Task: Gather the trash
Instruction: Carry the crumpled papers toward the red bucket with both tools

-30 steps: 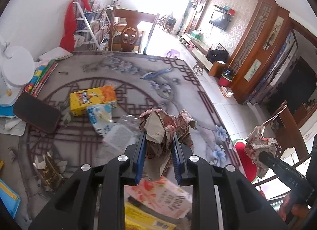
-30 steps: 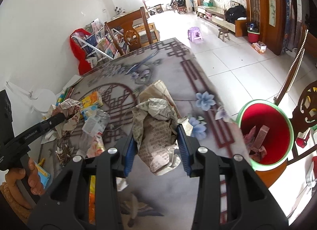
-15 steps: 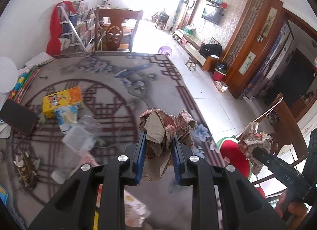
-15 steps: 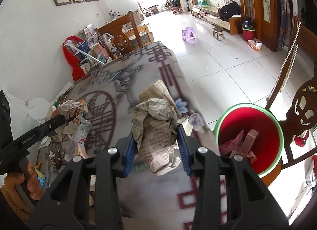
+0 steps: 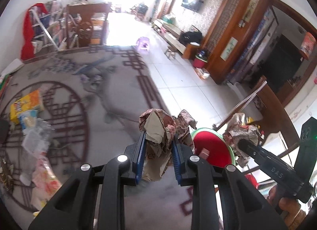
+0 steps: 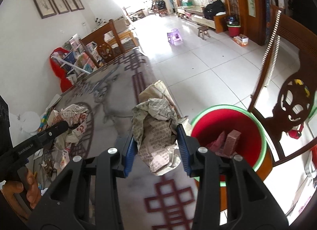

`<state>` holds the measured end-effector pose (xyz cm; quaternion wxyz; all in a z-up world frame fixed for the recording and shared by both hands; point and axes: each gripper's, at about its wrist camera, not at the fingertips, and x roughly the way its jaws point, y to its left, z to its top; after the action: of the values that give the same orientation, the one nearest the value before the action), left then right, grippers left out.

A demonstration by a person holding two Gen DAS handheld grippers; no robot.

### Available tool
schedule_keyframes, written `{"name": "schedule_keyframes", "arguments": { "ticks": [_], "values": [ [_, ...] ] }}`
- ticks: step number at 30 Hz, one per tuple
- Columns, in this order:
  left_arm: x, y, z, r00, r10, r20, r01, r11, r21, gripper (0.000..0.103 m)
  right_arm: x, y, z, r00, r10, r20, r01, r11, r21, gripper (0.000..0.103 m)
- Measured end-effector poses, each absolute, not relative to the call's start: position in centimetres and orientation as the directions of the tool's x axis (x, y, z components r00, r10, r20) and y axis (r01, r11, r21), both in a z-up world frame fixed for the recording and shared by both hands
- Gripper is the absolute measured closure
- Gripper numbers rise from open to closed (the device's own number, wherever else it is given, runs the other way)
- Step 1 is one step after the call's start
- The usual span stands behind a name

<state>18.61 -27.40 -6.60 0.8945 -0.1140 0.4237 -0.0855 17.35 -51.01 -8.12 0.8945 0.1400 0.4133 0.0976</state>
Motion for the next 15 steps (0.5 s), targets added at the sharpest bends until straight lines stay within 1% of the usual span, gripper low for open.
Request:
{"name": "schedule_keyframes", "arguments": {
  "ticks": [8,15],
  "values": [
    [20.9,-33.8,-8.7,0.530,-0.339,-0.777,0.157,0.940,-0.303,0.080,17.2,-56.3,-9.5,0.643,0.226,-0.731,0.056,0.939,0.339,0.065],
    [23.4,-38.9,-10.3,0.463,-0.387,-0.797,0.237,0.921,-0.309,0.080,17.2,-60.3,-10.9,0.627,0.181,-0.758,0.141,0.930,0.339,0.064]
  ]
}}
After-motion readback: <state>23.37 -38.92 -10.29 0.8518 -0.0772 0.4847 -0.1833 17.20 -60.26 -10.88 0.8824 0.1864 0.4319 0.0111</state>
